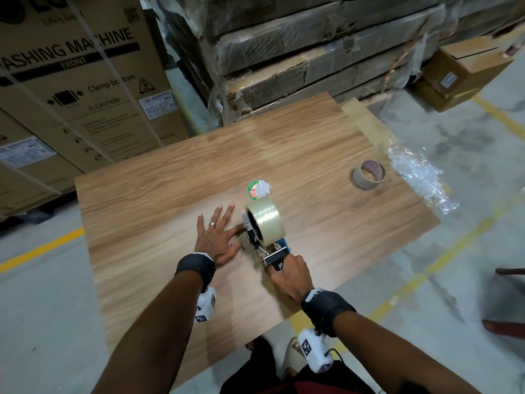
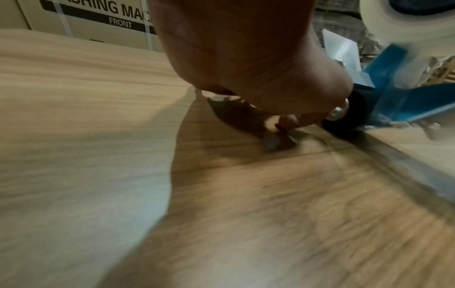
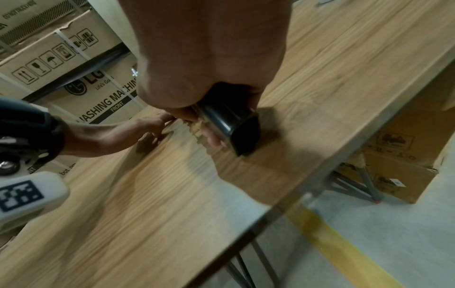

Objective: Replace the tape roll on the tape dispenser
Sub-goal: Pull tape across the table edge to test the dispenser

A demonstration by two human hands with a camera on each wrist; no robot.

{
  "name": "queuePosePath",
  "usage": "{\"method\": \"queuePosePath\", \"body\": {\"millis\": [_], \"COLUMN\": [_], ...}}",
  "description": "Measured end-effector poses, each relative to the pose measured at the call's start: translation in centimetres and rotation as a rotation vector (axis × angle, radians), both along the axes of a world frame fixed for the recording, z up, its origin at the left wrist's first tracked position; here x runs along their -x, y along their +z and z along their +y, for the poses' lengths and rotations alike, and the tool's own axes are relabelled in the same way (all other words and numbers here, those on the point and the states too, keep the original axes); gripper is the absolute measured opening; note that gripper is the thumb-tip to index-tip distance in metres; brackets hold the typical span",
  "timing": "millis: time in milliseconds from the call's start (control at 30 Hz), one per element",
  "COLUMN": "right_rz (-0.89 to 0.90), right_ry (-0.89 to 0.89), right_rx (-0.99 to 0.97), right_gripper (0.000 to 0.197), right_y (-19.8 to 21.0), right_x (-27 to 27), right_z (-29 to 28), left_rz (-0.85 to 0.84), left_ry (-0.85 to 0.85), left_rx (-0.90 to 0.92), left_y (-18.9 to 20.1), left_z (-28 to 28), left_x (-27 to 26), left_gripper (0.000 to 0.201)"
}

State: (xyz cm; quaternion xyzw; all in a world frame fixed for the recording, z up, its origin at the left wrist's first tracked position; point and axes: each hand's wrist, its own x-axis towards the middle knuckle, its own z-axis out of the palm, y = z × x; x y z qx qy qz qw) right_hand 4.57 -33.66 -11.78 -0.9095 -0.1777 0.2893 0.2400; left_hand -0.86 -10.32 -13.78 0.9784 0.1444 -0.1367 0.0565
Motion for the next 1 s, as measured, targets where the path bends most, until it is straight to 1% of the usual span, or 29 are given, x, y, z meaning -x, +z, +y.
{"method": "queuePosePath", "body": {"millis": [100,133,233,333,400,500,567,667,800,1000], "right_rz": [0.01,0.01,0.029,0.032,0.037,0.059,0.071,0.086,0.111,0.129], "right_ry": [-0.011,-0.008,-0.005,0.005,0.003,0.01,0.015,0.002,-0.02,-0.036], "right_rx": [-0.001,0.002,0.022,0.022,0.008,-0.018,-0.029,-0.03,-0.041,-0.014], "right_gripper": [0.042,0.043,0.037,0.032,0.029,0.026,0.028,0.032,0.031,0.041], "right_y": [-0.6,-0.8,-0.9,-0.3,0.2,0.9,1.3,1.8,2.2,2.3], "right_x": [0.6,0.8,1.4,2.4,2.8,2.9,2.8,3.0,3.1,3.2], "right_z": [-1.4,-1.8,-3.2,-5.1,-5.9,-5.9,-5.9,-5.8,-5.7,-5.8], "left_rz": [0.041,0.06,0.105,0.148,0.181,0.153,0.14,0.12,0.136,0.185], "left_ry": [-0.003,-0.006,-0.004,0.026,0.078,0.14,0.134,0.196,0.244,0.275], "left_rx": [-0.039,-0.042,-0.031,-0.01,0.032,0.075,0.047,0.053,0.092,0.137], "left_y": [0.4,0.6,1.5,2.0,2.2,2.0,1.6,1.0,1.5,2.3], "left_z": [-0.2,-0.3,-0.6,-1.2,-2.2,-5.2,-7.4,-9.6,-9.9,-9.9], "left_x": [-0.1,-0.2,-0.3,-0.8,-1.1,-0.1,1.6,3.8,3.8,3.5], "left_gripper": [0.057,0.058,0.062,0.077,0.083,0.072,0.068,0.067,0.07,0.07]}}
